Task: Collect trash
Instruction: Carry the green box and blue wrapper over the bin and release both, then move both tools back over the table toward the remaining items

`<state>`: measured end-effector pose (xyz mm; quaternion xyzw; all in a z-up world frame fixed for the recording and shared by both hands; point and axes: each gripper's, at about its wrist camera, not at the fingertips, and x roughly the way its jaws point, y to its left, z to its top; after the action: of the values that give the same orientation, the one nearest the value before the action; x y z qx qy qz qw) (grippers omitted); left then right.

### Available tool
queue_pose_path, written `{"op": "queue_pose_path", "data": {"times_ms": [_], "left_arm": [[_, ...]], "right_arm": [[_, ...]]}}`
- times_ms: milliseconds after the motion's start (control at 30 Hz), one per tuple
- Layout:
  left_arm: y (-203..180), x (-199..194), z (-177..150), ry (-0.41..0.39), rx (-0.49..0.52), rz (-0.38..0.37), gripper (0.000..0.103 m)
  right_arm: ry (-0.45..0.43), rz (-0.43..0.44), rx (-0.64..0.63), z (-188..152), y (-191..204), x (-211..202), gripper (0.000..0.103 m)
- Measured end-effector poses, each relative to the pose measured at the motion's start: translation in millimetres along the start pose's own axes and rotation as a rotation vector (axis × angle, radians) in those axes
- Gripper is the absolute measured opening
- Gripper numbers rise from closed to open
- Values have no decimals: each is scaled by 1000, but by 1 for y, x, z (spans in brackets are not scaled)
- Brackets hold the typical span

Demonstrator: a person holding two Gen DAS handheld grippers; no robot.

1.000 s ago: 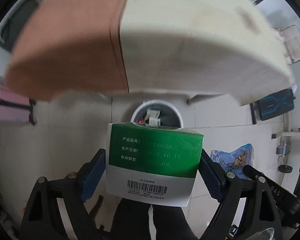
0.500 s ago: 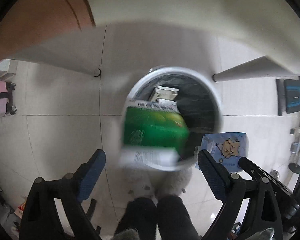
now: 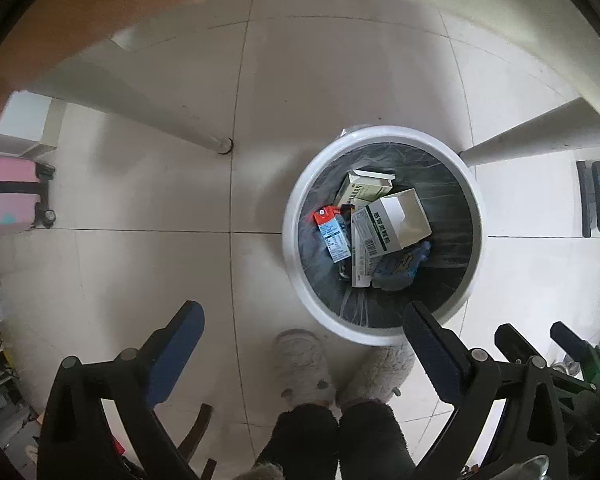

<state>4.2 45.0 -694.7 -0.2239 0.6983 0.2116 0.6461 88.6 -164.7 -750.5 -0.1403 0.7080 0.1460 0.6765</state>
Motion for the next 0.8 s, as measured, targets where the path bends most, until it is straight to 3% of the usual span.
{"op": "queue_pose_path", "data": {"times_ms": [333,800], "left_arm": [[3,-63,-19,-43,9,-4,102],[11,-199,-71,-65,2,-67,102]], "right_arm": [[-50,-18,-1,-21,-6,-71,102],[-124,-8,-21,-67,4,-247,102]]}}
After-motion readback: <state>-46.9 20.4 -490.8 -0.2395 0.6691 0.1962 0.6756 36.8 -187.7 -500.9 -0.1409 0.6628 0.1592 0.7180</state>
